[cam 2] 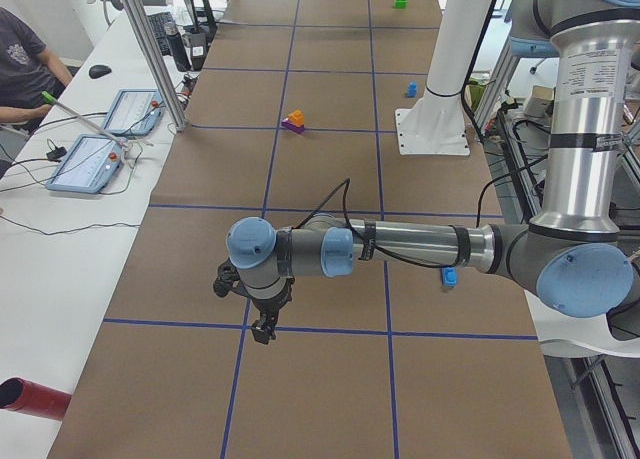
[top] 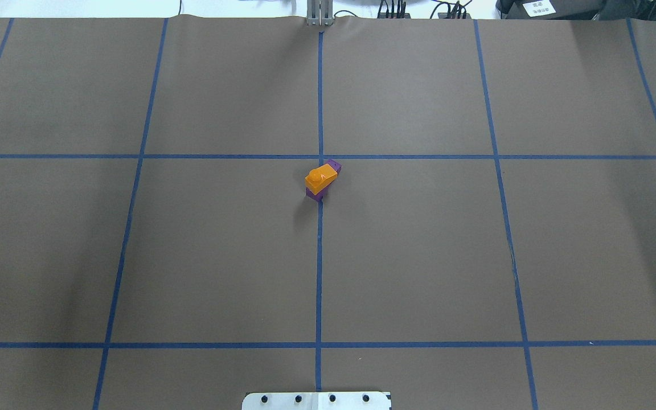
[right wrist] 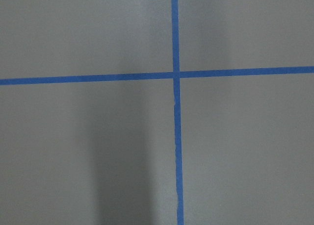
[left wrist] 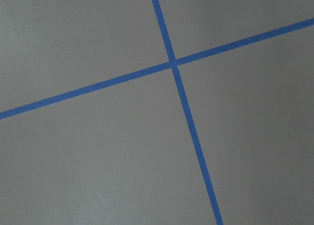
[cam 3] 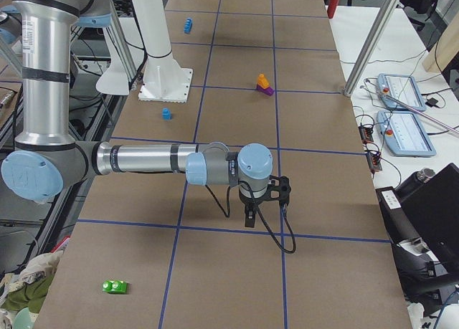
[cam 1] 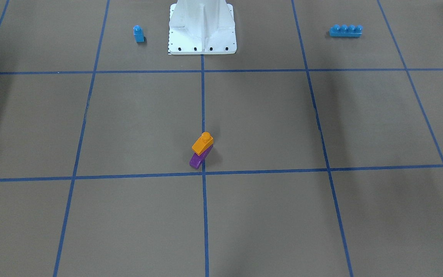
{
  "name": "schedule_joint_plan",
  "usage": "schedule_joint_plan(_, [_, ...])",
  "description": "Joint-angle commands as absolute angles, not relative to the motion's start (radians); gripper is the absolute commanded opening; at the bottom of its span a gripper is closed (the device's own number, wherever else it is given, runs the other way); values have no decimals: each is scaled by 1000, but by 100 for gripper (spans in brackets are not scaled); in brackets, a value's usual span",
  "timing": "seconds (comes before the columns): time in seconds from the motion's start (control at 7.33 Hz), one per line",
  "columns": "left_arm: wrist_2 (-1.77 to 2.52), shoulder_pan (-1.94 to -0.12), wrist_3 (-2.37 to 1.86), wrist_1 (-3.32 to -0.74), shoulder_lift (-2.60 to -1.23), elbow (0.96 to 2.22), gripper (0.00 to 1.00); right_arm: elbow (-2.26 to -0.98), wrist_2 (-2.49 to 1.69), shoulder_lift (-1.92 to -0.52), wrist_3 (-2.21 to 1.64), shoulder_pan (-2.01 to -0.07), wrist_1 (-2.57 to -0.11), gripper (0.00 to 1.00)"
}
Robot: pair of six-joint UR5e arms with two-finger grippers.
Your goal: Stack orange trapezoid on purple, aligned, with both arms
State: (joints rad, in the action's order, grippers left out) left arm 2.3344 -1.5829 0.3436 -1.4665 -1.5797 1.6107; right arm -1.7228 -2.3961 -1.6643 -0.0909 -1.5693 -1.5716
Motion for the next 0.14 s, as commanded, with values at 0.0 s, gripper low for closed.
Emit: schedule_joint_plan(0.0, [2333, -1582, 345, -1466, -1582, 1611, 100, -1723, -2396, -1664, -92, -1569, -1572, 100])
